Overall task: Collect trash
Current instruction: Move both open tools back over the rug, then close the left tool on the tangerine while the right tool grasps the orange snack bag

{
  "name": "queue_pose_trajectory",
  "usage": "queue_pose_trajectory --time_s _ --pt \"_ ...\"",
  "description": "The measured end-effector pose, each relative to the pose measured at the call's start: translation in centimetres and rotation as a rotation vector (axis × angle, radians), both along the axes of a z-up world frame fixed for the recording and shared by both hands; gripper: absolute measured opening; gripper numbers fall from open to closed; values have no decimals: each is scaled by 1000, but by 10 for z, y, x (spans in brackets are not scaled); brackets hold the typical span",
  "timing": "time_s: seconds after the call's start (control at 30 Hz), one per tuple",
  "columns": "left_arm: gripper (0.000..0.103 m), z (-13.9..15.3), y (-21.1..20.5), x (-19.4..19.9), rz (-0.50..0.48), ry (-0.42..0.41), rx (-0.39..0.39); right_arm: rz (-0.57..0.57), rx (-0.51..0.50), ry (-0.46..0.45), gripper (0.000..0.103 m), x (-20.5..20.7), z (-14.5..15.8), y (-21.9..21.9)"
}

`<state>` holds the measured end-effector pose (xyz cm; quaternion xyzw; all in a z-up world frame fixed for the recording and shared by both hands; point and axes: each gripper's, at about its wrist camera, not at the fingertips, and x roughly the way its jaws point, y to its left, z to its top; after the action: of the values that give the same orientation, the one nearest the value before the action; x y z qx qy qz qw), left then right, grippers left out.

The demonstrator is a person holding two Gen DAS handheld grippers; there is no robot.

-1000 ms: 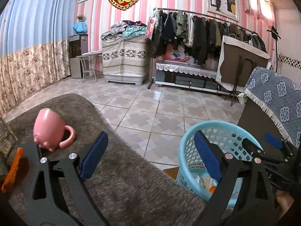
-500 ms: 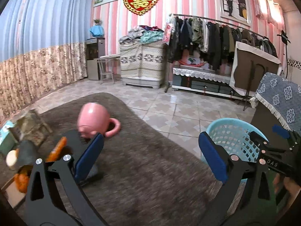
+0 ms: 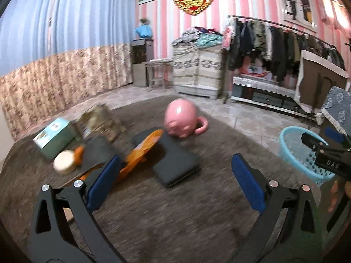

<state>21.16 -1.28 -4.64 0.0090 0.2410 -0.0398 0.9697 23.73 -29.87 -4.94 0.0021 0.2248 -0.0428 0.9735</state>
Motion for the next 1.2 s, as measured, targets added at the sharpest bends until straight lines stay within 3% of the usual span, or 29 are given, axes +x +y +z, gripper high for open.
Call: queue_pose_trajectory --time_s 0.5,0.77,0.97,1.1,1.2 --pt "97 -21 112 -25 222 64 -49 112 36 58 98 13 -7 47" --pt "97 -25 168 -26 304 99 -54 150 73 61 98 37 15 76" --pt "97 -24 166 -10 272 125 -64 225 58 54 99 67 35 123" --pt "97 -29 147 8 208 164 -88 240 56 64 99 86 34 141" --pt "97 -36 130 22 175 193 -60 226 39 79 99 95 24 147"
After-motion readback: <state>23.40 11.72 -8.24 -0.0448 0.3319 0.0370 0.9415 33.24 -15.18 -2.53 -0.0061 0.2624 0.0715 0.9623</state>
